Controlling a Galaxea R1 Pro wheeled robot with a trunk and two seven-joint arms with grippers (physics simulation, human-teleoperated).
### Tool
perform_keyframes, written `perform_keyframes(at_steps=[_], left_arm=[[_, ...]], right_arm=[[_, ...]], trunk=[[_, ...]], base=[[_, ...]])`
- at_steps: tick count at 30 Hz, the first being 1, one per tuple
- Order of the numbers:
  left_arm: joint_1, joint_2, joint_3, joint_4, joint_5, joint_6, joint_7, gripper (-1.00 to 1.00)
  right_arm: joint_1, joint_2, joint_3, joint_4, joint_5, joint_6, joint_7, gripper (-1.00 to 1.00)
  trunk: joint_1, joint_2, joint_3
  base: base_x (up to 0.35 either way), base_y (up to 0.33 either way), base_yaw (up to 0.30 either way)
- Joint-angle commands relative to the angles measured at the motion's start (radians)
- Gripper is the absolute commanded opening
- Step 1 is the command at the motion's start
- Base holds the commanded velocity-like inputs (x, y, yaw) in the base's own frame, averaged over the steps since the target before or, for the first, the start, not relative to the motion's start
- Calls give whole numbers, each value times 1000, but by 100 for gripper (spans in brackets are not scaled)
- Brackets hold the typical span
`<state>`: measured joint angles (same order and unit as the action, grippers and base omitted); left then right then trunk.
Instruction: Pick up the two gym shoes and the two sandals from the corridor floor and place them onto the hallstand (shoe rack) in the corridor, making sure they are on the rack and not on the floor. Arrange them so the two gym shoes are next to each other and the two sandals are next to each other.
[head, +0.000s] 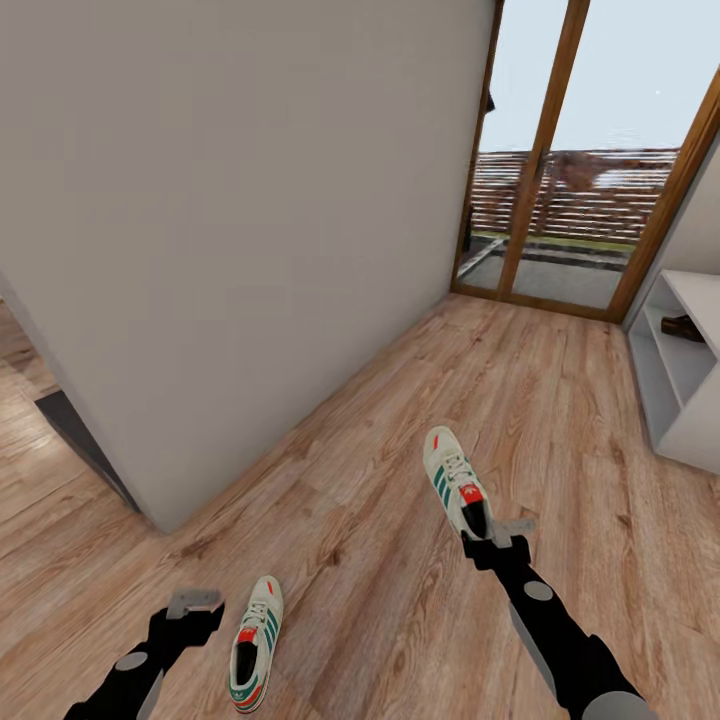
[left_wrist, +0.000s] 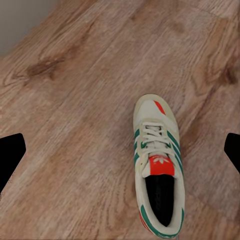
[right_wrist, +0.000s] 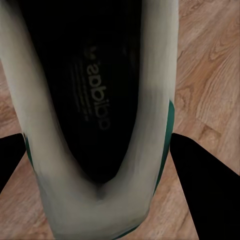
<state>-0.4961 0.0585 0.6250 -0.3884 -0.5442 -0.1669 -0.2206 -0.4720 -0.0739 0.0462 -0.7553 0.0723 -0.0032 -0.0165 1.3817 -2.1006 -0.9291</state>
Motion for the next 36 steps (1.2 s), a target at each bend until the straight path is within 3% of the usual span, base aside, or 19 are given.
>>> perform_keyframes(at_steps=[1,29,36], left_arm=[[-1,-1,9,0,-9,-17,-6,100],[-2,-4,10,1,-9,-40,-19,100],[-2,-3,10,2,-8,-40,-19,100]], right_arm=[[0,0,2,-1,7,-1,-2,-100],[0,4,-4,-8,4,1,-5,-100],[0,5,-23,-8,5,2,-5,-100]], trunk=[[0,0,-1],[0,0,-1],[27,-49,-28]], base=[[0,0,0],[63,17,0],[0,0,0]])
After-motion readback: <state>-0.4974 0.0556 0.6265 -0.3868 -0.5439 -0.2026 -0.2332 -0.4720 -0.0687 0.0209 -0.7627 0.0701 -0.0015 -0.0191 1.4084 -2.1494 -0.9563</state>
